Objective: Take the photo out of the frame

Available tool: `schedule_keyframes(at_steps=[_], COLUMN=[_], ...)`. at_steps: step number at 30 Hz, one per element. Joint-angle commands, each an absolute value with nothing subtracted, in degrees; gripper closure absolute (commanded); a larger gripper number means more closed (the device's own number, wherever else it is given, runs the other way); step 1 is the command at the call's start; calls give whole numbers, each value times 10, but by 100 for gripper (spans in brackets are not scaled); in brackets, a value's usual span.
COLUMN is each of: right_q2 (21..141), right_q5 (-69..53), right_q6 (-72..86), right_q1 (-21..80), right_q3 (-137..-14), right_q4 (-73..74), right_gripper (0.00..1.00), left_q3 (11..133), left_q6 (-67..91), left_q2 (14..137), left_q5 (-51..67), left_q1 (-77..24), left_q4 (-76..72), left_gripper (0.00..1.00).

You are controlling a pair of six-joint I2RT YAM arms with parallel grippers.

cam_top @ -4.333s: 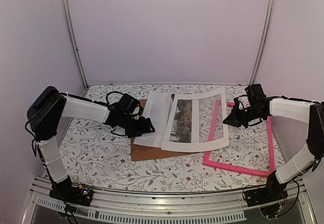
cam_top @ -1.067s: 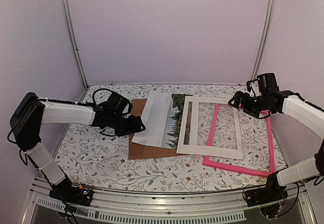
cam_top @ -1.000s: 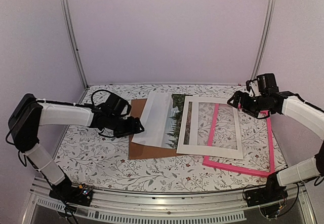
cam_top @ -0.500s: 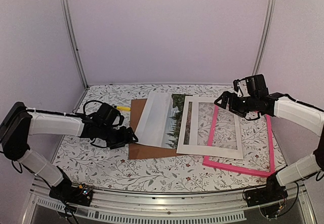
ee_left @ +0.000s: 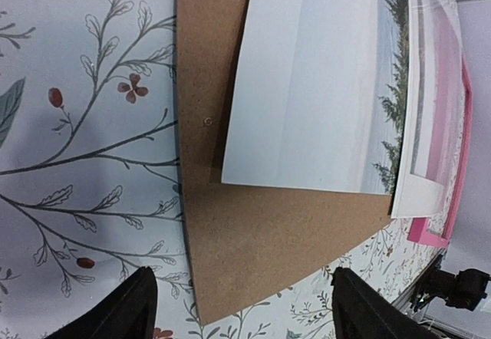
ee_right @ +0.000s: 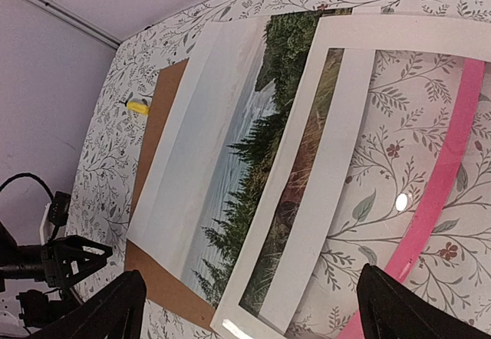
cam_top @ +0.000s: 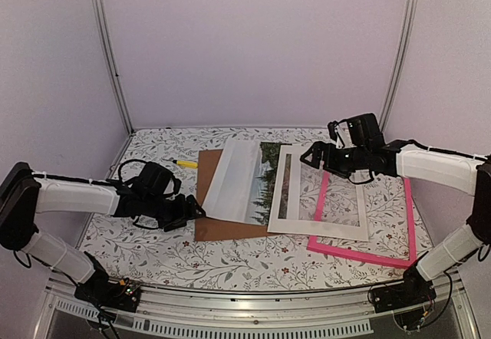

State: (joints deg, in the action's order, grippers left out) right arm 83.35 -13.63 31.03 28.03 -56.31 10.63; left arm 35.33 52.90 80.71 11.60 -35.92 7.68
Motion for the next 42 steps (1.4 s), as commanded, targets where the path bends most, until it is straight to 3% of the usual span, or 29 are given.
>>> schedule_keyframes(at_steps=[1,15,31,36,42], right_q2=[858,930,931,934,933], right_q5=[-138,-158,-155,-156,-155], right_q6=[324,337,334,335,334], right_q1=[296,342,345,346,346], right_q3=[-584,-613,-600,-601,-602], right_q4=[76,49,51,51,53], right_gripper=[1,1,1,1,1], left_q3=[335,344,337,334,317], left_q6=[557,567,568,570,580], left_q2=[777,841,902,919,930], left_q5=[114,184,212,219,216], left_q1=[-353,-324,-318,-318,-314], left_q4=[41,-69,-142,-153,-178], left_gripper=[20,20,20,24,35])
